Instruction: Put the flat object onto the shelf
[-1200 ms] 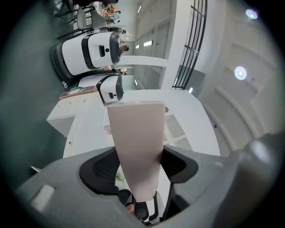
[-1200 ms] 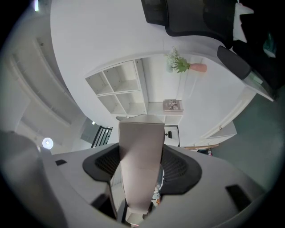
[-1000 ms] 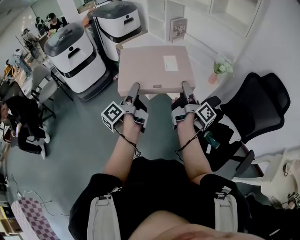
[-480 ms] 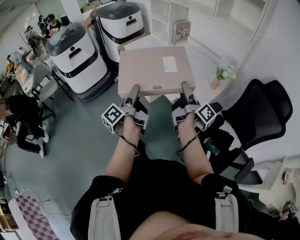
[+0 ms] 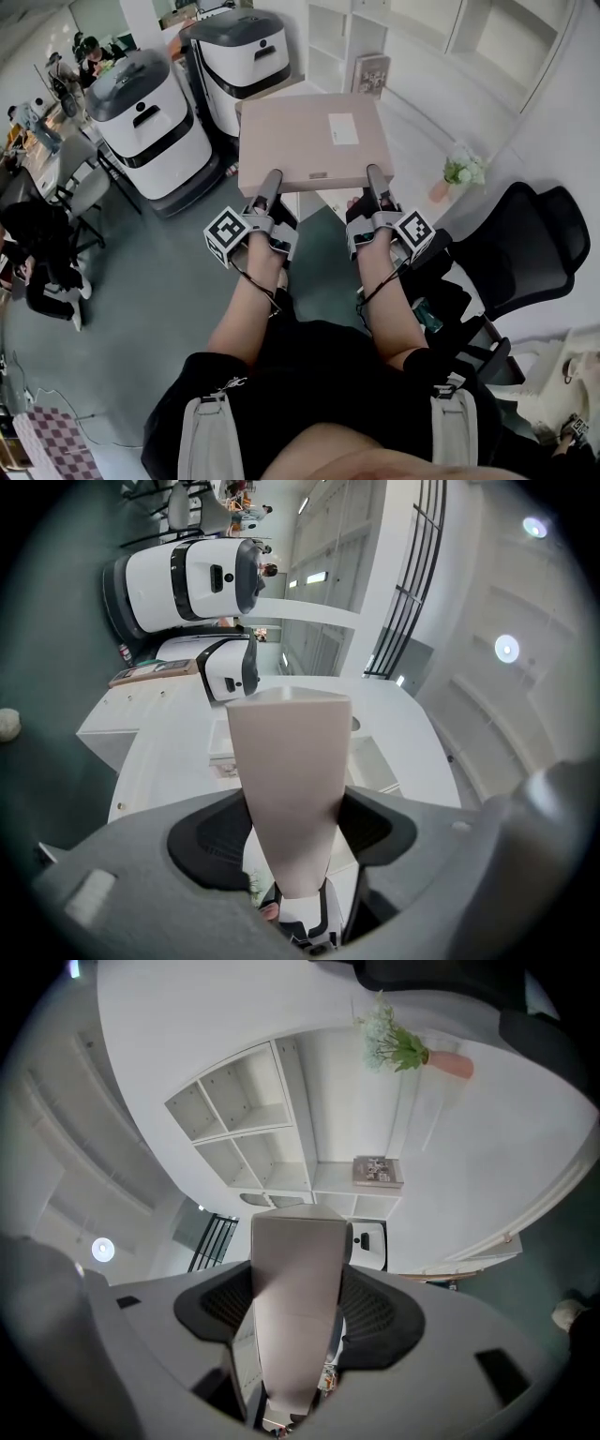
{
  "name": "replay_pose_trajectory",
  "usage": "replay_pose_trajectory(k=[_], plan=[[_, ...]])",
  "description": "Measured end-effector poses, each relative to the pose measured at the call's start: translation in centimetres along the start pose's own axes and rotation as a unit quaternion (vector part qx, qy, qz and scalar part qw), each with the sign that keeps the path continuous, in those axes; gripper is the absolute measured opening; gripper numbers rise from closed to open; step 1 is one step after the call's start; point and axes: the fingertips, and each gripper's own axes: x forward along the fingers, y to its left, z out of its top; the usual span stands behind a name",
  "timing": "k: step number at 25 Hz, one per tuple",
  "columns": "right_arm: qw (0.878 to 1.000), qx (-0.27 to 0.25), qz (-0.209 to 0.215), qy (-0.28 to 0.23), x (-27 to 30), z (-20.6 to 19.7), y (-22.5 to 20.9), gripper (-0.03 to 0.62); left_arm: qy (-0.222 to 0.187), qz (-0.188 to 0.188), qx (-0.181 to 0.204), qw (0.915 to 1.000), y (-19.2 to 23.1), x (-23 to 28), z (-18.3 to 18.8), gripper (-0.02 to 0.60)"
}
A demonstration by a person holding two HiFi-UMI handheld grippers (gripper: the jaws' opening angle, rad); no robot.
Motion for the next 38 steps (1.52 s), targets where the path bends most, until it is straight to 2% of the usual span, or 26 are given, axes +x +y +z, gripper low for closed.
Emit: replay_pose_trajectory(k=[10, 21, 29, 38], plan=[[1.0, 0.002, -0.015, -0.01, 11.8, -1.4, -3.4, 0.281, 0.02, 0.017, -0.016, 0.9995, 3.9, 8.7, 8.7, 0.293], [0.997, 0.0, -0.044, -0.057, 23.3, -0.3, -4.9, 0.281, 0.068, 0.022, -0.025, 0.9971, 5.6, 20.2, 16.3, 0.293], [0.994, -0.02, -0.025, -0.107, 28.6, 2.6, -4.3, 0.281, 0.119, -0.006, -0.02, 0.9926, 5.0, 28.2, 18.4, 0.291], [0.983, -0.045, -0.02, -0.18, 31.0, 7.5, -5.1, 0.281, 0.191, -0.041, -0.022, 0.9805, 5.6, 36.5, 16.8, 0.291]])
